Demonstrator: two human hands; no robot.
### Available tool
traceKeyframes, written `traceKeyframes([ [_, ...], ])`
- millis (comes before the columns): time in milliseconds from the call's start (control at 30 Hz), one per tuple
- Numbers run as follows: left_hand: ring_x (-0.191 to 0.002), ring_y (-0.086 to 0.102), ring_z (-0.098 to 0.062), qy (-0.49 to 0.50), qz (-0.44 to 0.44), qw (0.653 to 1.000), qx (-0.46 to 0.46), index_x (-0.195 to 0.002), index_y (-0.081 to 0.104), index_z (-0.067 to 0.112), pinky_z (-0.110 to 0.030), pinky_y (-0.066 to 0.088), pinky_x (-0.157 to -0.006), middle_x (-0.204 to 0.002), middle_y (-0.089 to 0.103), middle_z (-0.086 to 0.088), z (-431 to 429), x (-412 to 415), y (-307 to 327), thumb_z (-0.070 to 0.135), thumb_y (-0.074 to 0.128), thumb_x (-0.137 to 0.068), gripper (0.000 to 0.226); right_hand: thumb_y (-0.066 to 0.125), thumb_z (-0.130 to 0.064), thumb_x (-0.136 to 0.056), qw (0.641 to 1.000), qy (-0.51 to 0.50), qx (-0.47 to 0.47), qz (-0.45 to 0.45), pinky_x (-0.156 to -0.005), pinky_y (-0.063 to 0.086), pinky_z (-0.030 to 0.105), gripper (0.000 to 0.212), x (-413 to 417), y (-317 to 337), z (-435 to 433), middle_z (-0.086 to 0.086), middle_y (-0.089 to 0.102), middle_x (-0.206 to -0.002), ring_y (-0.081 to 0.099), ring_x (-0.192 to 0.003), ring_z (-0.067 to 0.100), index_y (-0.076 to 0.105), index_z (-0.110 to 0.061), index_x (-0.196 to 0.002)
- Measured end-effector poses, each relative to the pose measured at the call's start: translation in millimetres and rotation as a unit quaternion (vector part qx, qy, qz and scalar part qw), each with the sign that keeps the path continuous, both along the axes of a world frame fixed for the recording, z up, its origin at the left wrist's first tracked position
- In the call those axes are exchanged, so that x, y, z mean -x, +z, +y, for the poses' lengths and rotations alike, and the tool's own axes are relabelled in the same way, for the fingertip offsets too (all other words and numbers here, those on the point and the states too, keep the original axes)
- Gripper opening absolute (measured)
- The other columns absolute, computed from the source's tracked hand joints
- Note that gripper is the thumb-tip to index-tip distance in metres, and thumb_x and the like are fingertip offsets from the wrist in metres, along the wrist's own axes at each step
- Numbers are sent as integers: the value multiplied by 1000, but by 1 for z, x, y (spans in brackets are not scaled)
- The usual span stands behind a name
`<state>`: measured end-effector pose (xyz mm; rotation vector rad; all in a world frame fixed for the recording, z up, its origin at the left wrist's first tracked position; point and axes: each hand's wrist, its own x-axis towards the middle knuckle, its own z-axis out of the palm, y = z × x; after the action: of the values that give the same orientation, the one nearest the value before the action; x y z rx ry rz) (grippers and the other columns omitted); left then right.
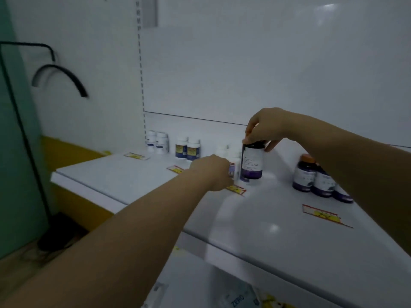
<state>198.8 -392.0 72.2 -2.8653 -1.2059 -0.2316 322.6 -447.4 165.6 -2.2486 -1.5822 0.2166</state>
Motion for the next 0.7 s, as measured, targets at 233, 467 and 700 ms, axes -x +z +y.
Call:
traceKeyframes([
  [233, -105, 55, -24, 140, -8, 990, -16, -124, 52, 12, -31, 44, -77, -121, 57, -7, 66, 160, 7, 42, 48, -94, 42, 68, -22, -87, 990, 138, -16, 1, -80, 58, 41, 35, 148, 8, 92, 18, 65, -109, 67, -94, 32, 61, -1, -114],
  [467, -85, 51, -21, 271, -22, 962, 4, -112, 55, 8, -30, 42, -67, -98, 55, -5, 122, 314, -2, 38, 48, -94, 36, 68, -24, -86, 967, 255, -20, -4, -82, 58, 42, 37, 296, -3, 177, 17, 65, -109, 68, -93, 33, 61, -1, -114],
  [700, -87, 49, -21, 365, -41, 929, 48, -109, 54, 10, -32, 41, -69, -90, 49, -1, 203, 433, -43, 38, 50, -94, 31, 69, -25, -86, 935, 353, 8, -10, -79, 59, 42, 34, 421, -37, 287, 16, 64, -108, 68, -92, 32, 62, -3, -111],
])
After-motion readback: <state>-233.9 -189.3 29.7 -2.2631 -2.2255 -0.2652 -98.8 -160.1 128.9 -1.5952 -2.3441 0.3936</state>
